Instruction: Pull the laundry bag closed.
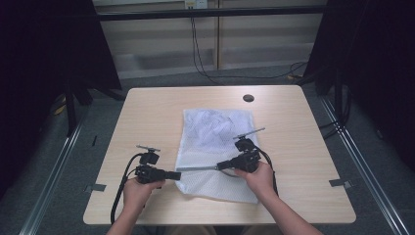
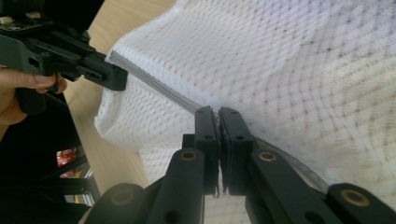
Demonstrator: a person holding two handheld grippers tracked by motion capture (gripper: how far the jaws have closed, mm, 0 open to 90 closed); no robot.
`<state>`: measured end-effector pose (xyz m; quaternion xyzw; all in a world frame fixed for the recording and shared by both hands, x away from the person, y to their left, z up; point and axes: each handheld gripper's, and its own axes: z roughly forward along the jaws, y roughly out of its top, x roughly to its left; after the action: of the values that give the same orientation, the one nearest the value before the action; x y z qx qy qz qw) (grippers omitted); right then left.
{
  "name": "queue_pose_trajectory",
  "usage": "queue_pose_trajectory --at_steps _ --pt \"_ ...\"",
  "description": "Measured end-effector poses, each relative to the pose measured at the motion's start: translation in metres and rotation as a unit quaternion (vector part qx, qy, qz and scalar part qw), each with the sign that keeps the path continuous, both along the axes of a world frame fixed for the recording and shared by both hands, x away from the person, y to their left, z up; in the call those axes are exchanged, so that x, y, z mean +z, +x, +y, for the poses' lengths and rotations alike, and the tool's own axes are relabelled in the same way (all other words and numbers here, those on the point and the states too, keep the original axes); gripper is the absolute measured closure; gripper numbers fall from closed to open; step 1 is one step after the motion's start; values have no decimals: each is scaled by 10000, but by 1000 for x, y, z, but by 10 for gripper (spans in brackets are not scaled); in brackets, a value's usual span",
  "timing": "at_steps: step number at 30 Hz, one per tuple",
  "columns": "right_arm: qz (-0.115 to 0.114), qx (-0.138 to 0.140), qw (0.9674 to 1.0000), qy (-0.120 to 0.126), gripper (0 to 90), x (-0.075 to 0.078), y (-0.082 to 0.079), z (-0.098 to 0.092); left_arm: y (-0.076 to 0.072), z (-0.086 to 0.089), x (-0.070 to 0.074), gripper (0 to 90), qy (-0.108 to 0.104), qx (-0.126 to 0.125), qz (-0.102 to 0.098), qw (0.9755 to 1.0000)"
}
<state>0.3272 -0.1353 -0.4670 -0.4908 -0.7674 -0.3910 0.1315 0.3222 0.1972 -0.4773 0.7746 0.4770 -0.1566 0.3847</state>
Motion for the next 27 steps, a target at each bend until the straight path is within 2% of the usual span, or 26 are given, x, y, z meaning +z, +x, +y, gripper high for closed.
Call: queue_pose_trajectory --at_steps 2,3,4,7,9,10,11,12,14,15,19,20,27 --pt "44 -37 10000 45 869 0 0 -1 -1 0 0 882 10 57 -4 10000" --pt "20 -32 10000 18 870 0 0 -2 0 0 0 883 -2 5 0 10000" --pt "12 -15 10000 51 869 0 0 -3 -1 -1 0 883 -22 91 17 10000" --pt "-5 -47 10000 -44 869 0 0 -5 0 3 1 883 69 -37 -30 10000" --pt "12 -79 10000 -58 869 -1 0 -9 -1 4 1 883 -36 117 23 9999" --pt "35 -98 9999 -17 869 -2 0 -10 0 6 0 882 33 42 -39 10000" --pt "60 -96 9999 24 870 -2 0 -11 -1 6 1 882 -44 54 67 10000" --pt "28 -95 10000 -12 869 -1 0 -12 -1 5 0 882 -15 100 45 9999" --pt "21 -94 10000 -23 869 -1 0 -13 0 6 0 882 35 -13 -18 10000" --pt "24 -91 10000 -20 869 -1 0 -13 -1 5 1 882 6 71 8 10000" --pt "22 -81 10000 -22 869 -1 0 -13 0 6 1 882 45 2 -18 10000" --pt "22 -77 10000 -22 869 -1 -1 -13 -1 5 1 882 21 64 -4 10000" --pt "12 -76 10000 10 869 -1 -1 -14 -1 4 1 882 15 86 0 10000"
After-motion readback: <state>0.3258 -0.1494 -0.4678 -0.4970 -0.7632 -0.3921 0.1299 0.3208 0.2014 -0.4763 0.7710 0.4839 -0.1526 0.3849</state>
